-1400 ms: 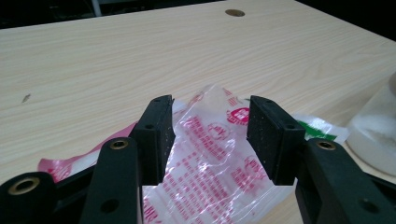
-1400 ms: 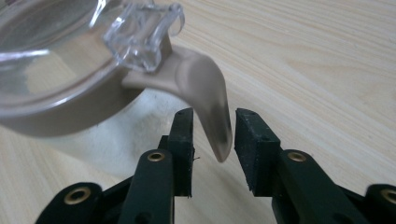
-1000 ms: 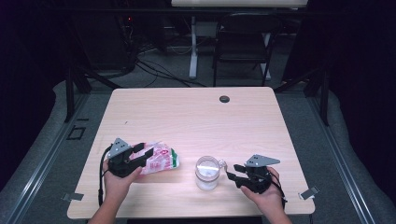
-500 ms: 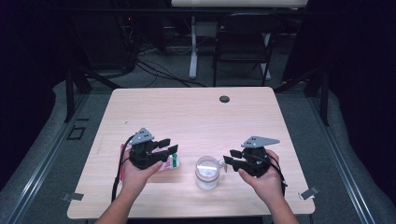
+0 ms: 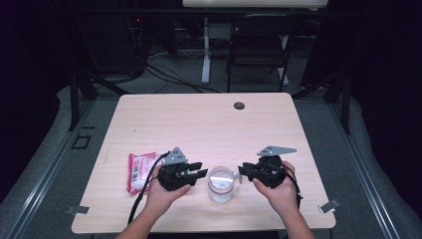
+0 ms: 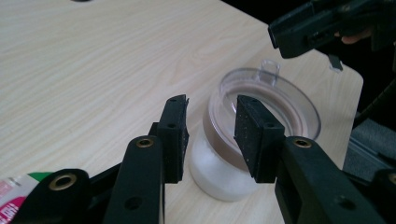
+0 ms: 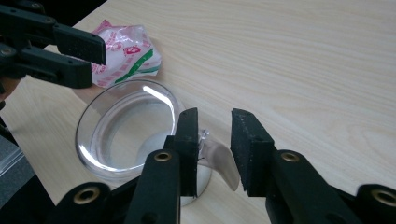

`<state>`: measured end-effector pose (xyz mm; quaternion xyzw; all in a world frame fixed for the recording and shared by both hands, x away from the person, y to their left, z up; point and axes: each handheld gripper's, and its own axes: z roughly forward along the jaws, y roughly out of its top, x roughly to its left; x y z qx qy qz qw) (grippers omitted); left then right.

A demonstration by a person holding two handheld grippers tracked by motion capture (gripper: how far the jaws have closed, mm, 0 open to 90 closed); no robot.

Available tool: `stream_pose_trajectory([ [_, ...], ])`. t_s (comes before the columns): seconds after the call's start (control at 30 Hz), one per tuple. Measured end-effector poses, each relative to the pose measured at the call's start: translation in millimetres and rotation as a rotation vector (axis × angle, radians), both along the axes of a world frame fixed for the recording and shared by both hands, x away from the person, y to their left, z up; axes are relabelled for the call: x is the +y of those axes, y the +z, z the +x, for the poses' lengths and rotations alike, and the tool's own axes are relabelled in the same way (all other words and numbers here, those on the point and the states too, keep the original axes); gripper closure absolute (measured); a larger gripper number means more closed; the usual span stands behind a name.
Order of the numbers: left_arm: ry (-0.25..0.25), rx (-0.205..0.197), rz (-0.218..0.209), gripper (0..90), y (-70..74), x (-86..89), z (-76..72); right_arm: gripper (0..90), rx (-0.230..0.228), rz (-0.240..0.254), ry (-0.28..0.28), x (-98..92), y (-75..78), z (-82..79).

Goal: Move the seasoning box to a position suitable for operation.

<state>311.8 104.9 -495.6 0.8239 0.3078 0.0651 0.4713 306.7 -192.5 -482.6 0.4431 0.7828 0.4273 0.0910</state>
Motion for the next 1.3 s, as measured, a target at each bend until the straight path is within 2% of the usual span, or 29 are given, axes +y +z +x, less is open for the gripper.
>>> stream_pose_trajectory([
  [0.07, -0.01, 0.017, 0.002, 65.1, -4.3, -1.0, -1.4, 74.2, 0.002, -0.006, 0.004, 2.2, -1.6, -1.2],
  [0.2, -0.028, 0.018, 0.026, 67.3, -9.4, -3.2, -3.1, 77.2, -0.009, -0.015, 0.007, 6.3, -2.2, -3.5],
  [0.27, -0.031, 0.011, 0.04, 68.4, -10.1, -3.6, -3.9, 78.3, -0.01, -0.011, 0.003, 7.1, -2.5, -3.8],
  [0.47, -0.04, 0.036, 0.049, 71.3, -12.9, -3.2, -5.2, 79.5, 0.004, 0.006, -0.003, 7.6, -3.7, -2.0],
  [0.57, -0.059, 0.035, 0.058, 73.3, -13.9, -2.5, -5.5, 81.2, 0.006, 0.001, 0.002, 7.0, -2.8, -1.1],
  [0.6, -0.051, 0.026, 0.065, 73.3, -14.8, -3.1, -6.4, 81.5, 0.007, 0.008, 0.002, 7.4, -2.8, -0.9],
  [0.63, -0.072, 0.034, 0.066, 73.6, -14.8, -2.3, -5.8, 81.9, 0.008, 0.005, 0.003, 7.3, -2.5, -0.7],
  [0.73, -0.075, 0.035, 0.072, 74.5, -16.4, -2.6, -6.4, 82.9, 0.009, 0.004, 0.007, 7.3, -2.8, 0.2],
  [0.97, -0.115, 0.045, 0.094, 77.2, -17.5, -3.3, -8.1, 84.5, 0.018, -0.006, 0.015, 9.5, -4.4, 1.2],
  [1.1, -0.129, 0.054, 0.121, 80.3, -19.6, -4.4, -8.3, 85.6, 0.017, -0.004, 0.019, 9.2, -4.6, 1.8],
  [1.3, -0.147, 0.05, 0.122, 85.8, -20.8, -6.0, -9.0, 86.0, 0.017, -0.006, 0.018, 9.2, -4.5, 1.1],
])
